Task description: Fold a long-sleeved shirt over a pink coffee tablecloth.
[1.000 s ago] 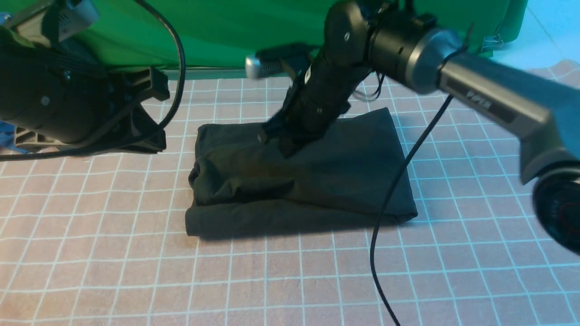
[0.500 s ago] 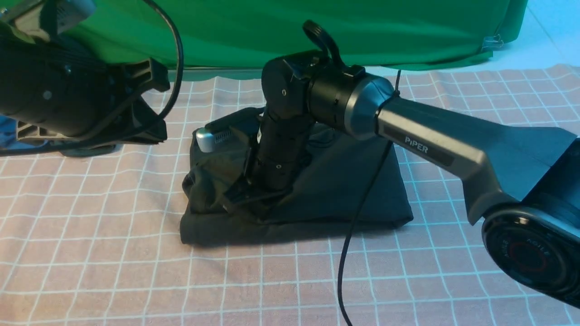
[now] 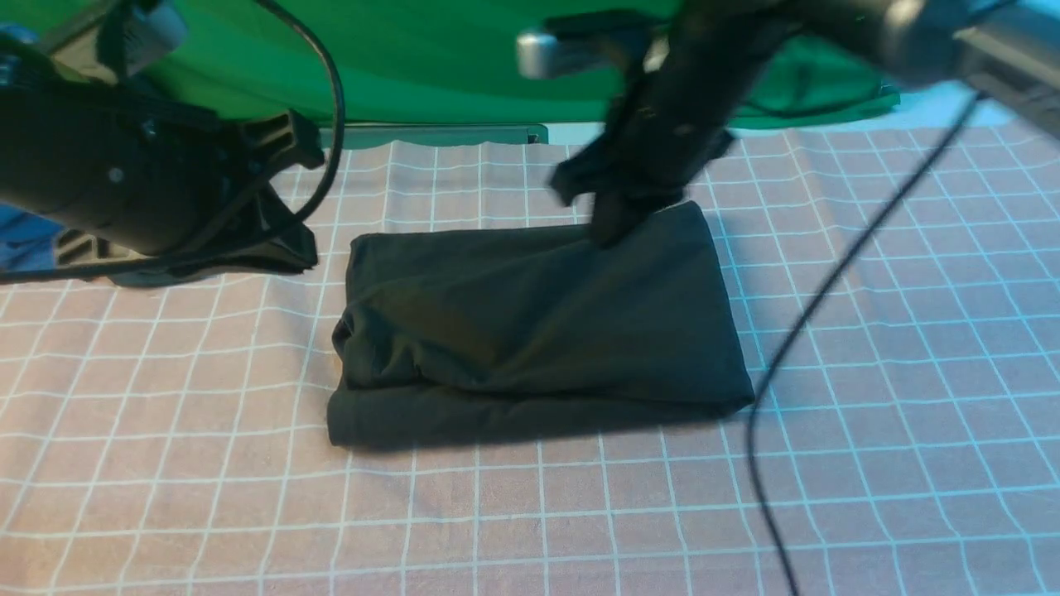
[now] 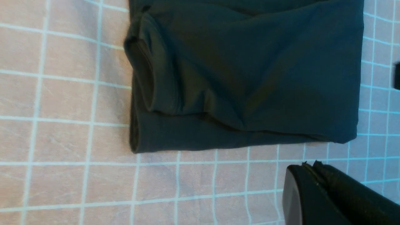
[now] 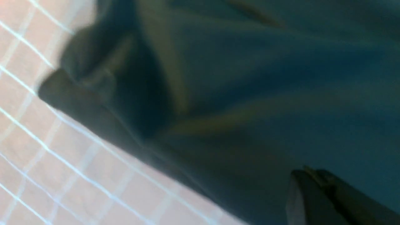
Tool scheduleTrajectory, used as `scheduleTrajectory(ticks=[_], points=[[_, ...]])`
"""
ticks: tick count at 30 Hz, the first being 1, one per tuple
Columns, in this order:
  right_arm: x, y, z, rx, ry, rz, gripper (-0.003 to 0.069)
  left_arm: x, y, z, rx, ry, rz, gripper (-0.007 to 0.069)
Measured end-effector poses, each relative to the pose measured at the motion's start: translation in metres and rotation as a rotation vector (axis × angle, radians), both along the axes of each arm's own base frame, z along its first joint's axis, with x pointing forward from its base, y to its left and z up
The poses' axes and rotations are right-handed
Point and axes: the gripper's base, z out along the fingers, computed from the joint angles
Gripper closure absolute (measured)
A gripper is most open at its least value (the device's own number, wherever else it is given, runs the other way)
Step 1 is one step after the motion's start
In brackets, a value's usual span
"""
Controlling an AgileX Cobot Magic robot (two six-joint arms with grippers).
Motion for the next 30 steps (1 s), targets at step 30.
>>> scheduleTrajectory(ticks=[30], points=[[-0.019,-0.038,-0.116,-0.227,0.261,-0.082,0.0622,0.076,-0.051,-0.161,0.185,0.322,0.017,0.0612]])
